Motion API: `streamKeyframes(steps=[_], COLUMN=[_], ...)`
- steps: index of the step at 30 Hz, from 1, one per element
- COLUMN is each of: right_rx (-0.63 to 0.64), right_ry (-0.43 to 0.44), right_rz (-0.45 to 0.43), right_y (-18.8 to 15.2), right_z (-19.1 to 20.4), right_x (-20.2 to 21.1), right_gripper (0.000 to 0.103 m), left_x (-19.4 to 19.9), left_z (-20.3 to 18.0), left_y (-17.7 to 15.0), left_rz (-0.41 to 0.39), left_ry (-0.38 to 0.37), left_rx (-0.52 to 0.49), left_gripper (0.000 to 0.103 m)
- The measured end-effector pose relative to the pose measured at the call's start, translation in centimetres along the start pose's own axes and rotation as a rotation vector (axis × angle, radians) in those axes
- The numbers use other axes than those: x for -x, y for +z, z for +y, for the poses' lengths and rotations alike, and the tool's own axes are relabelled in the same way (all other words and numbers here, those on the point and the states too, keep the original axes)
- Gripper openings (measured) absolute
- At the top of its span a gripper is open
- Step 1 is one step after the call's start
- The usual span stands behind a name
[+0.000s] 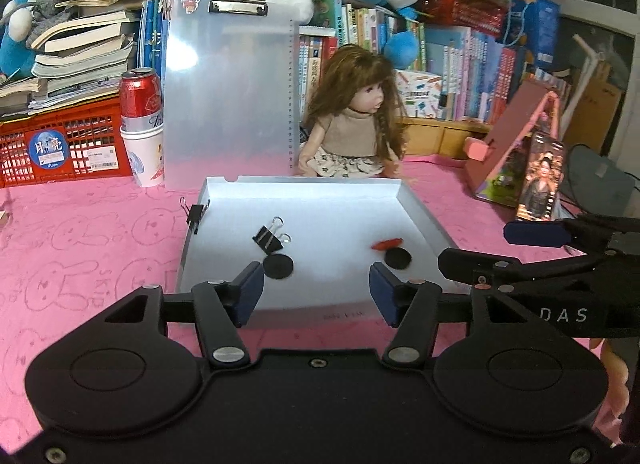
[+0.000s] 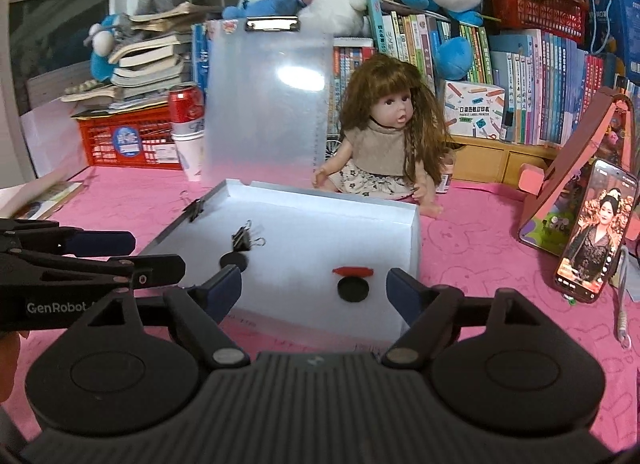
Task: Organize rigid objects
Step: 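Lower both items into the tray and open both tools, then move both open tools back toward the remaining objects on the cloth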
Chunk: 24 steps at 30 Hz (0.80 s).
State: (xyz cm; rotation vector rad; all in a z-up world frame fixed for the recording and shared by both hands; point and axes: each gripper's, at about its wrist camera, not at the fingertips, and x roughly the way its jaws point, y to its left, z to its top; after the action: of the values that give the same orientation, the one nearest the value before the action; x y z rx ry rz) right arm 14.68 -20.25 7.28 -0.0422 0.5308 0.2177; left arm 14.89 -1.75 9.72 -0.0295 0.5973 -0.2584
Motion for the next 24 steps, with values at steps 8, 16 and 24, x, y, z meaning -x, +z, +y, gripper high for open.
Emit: streamKeyframes(steps=[8,16,24], right_rx=[0.021,0.037,0.02], right_ry=[0.02,0.029,-0.024], right_rz=[-0.028,-0.044,-0.046], right_y=[-2.4,-5.4,-9.1], right_z=[0.4,0.1,-1.3], right_x=[3.2,5.1,5.9], right_gripper=[0.091,0.093,0.093], left_x=[4.0,6.1,7.1], left_z=[-0.6,-0.7,-0.4], left_y=[-2.4,-5.6,-9.0], left_rz=[-0.058,-0.056,-0.029], left_ry=[-0.007,-0.012,0.013], left_rx=[-0.044,-0.073,-0.069], left_gripper=[0.066,0.074,0.074])
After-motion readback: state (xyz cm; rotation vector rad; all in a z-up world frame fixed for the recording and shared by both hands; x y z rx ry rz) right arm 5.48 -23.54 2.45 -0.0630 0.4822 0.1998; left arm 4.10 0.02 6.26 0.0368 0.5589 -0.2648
